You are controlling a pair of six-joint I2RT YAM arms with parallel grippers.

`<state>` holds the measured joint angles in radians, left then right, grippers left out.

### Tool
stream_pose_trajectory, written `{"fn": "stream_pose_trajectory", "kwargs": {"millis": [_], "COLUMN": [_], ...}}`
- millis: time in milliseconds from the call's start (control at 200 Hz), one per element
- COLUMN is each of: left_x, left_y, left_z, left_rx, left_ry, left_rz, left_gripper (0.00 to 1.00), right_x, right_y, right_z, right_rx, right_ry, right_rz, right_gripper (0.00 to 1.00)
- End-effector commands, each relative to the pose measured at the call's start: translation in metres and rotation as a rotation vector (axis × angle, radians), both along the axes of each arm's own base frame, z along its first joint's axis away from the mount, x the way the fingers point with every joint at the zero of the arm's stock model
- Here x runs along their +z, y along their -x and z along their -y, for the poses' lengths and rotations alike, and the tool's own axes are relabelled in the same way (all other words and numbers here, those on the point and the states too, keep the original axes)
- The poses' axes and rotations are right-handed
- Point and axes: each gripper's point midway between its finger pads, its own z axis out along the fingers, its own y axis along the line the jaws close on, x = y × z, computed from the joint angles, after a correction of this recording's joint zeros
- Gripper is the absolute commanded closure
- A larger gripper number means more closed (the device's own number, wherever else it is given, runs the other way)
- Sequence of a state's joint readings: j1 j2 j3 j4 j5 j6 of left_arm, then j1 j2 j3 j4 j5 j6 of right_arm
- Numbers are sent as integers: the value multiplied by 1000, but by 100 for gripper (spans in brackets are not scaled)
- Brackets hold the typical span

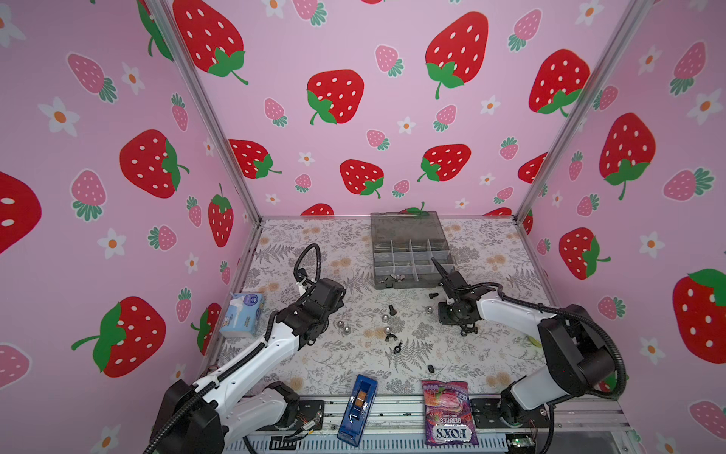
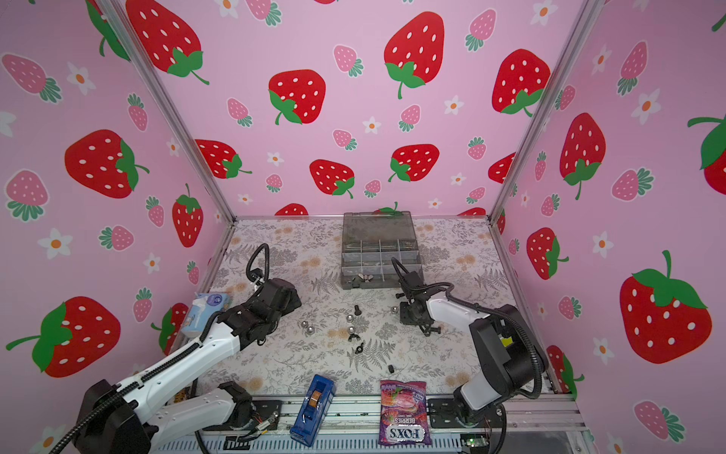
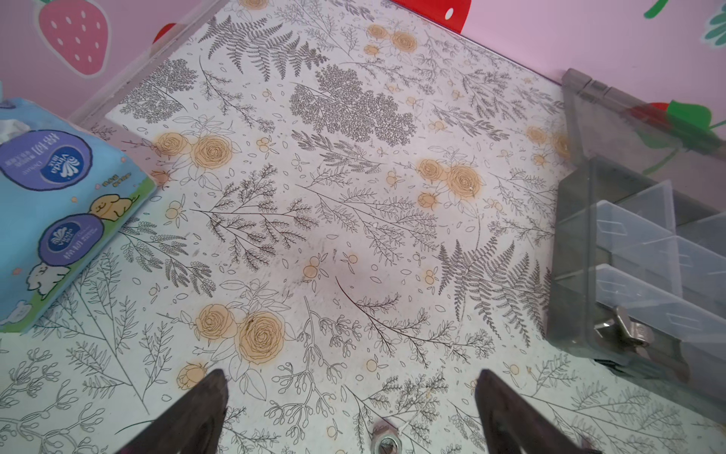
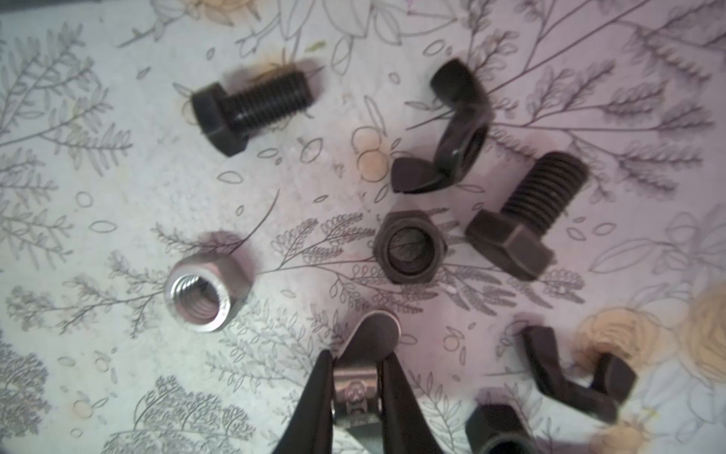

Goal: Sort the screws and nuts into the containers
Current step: 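Lift the wing nut with the right gripper and carry it over the box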

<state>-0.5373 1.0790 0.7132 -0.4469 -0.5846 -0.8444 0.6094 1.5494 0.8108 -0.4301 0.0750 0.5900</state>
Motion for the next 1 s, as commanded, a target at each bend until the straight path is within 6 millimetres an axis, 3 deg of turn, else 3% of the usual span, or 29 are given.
{"fn": "stream_pose_trajectory", "kwargs": {"millis": [0, 190, 460, 710, 995], "left_x": [-1, -3, -3, -2, -2], "left_y": [7, 10, 8, 10, 9], "left_z": [-17, -23, -25, -26, -26], "left_rx": [71, 89, 92, 92, 88], "left_ry": [-18, -1, 15, 17, 24], "left_rz": [3, 9, 25, 39, 50], "left_gripper": [1, 1, 1, 1, 1], "right_x": [24, 57, 102, 107, 89], "right_y": [-10, -32, -87, -121, -129], "right_z": [-10, -36, -90, -125, -146], "right_rx": [9, 45, 123, 191, 282], "right_ry": [-3, -77, -222, -245, -174], "right_rz": [57, 165, 337, 366, 355], "right_gripper": [96, 96, 97, 99, 99]}}
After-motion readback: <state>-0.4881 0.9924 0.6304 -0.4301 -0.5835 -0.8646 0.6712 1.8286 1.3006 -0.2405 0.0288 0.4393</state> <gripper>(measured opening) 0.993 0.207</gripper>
